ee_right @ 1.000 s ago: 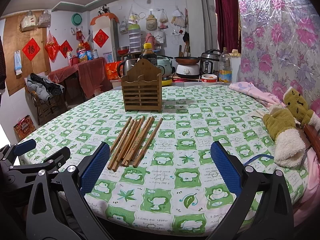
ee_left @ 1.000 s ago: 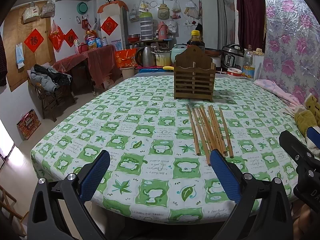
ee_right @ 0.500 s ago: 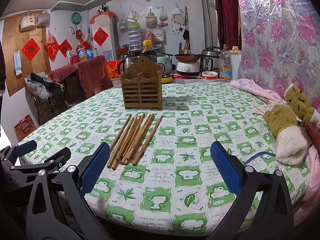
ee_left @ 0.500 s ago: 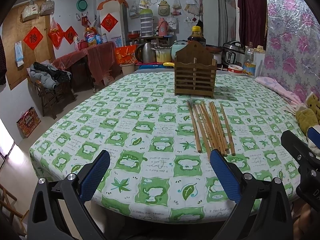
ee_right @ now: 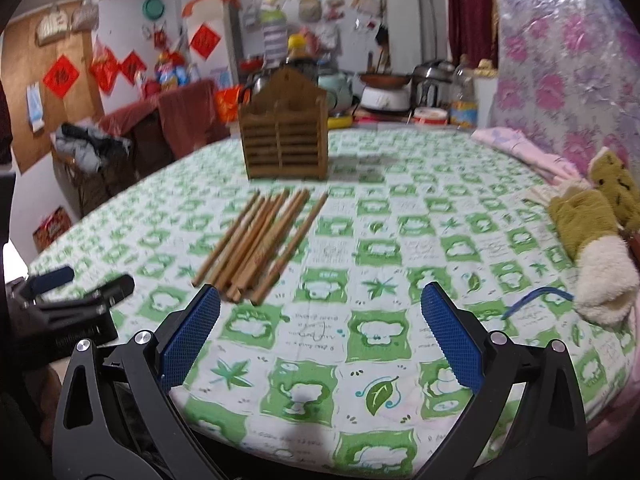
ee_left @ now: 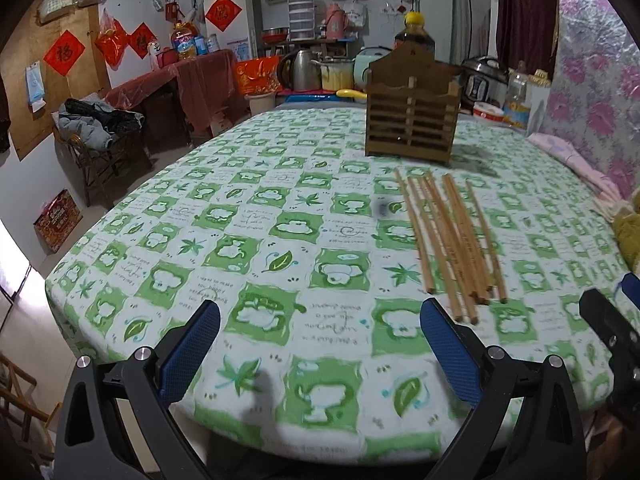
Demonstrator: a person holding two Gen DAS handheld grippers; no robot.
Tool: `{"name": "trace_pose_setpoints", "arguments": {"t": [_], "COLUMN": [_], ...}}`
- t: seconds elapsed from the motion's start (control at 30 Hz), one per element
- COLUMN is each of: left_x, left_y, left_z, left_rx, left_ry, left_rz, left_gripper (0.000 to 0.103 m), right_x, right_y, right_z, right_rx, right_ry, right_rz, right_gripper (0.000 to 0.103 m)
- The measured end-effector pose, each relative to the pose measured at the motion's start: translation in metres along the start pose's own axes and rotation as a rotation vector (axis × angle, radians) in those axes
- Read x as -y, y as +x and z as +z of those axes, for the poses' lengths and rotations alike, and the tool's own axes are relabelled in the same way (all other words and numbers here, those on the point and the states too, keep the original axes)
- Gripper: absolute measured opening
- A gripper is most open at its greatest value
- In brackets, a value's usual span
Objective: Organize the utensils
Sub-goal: 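Move the right tool to the chopsticks and close on one chopstick, then lift the chopstick with the right tool and carry it into the wooden holder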
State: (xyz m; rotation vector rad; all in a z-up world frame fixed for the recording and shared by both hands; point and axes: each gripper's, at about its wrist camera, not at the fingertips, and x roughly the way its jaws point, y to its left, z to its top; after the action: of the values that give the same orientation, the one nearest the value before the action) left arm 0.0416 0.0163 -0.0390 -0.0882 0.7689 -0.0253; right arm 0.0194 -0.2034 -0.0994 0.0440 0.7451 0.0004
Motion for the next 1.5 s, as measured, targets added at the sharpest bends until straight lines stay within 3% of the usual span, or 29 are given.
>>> {"name": "trace_pose_setpoints", "arguments": {"t": [0.23,0.37,0.47,0.83,0.93,1.03,1.1,1.23,1.33,1.37,1.47,1.5], "left_x": [0.015,0.020,0.020,0.040,0.027,-0.002,-0.017,-0.015,-0.014,-0.013,-0.007,-0.004], "left_y": [0.032,0.049,0.059,0.081,0.088,0.091,0.095,0.093,0.091,0.091,0.085,0.083], "left_z": [0.010,0.008,0.011,0.037,0.044,0.052,0.055,0.055,0.056,0.056,0.053,0.052], "left_rx": [-0.022,-0.107,-0.201,-0.280,-0.294,-0.265,-0.294,-0.285,-0.283,-0.279,-0.239,-0.224], "left_ry": [0.065,0.109,0.171,0.240,0.237,0.177,0.114,0.124,0.132,0.137,0.163,0.174], "left_rz": [-0.066,-0.065,-0.025,-0.087,-0.076,0.050,0.016,0.024,0.010,0.008,0.022,0.033], "left_gripper": [0.098,0.098,0.098,0.099,0.099,0.099,0.099,0.099,0.098,0.098,0.094,0.092], "right_x": [-0.009,-0.016,-0.016,0.012,0.009,0.001,-0.007,-0.029,-0.037,-0.035,-0.009,0.002], "right_y": [0.028,0.033,0.037,0.038,0.039,0.041,0.046,0.056,0.063,0.064,0.068,0.069], "right_z": [-0.006,-0.002,0.001,0.008,0.010,0.011,0.012,0.011,0.007,0.008,0.012,0.012], "right_rx": [-0.116,-0.134,-0.141,-0.153,-0.160,-0.176,-0.199,-0.244,-0.264,-0.266,-0.270,-0.268], "right_ry": [-0.036,-0.072,-0.082,-0.011,-0.015,-0.026,-0.027,-0.044,-0.071,-0.079,-0.001,0.034], "right_rz": [0.057,0.066,0.059,0.054,0.074,0.099,0.142,0.200,0.168,0.142,0.119,0.116], "right_gripper": [0.097,0.096,0.093,0.093,0.085,0.074,0.067,0.054,0.040,0.031,0.006,0.005]}}
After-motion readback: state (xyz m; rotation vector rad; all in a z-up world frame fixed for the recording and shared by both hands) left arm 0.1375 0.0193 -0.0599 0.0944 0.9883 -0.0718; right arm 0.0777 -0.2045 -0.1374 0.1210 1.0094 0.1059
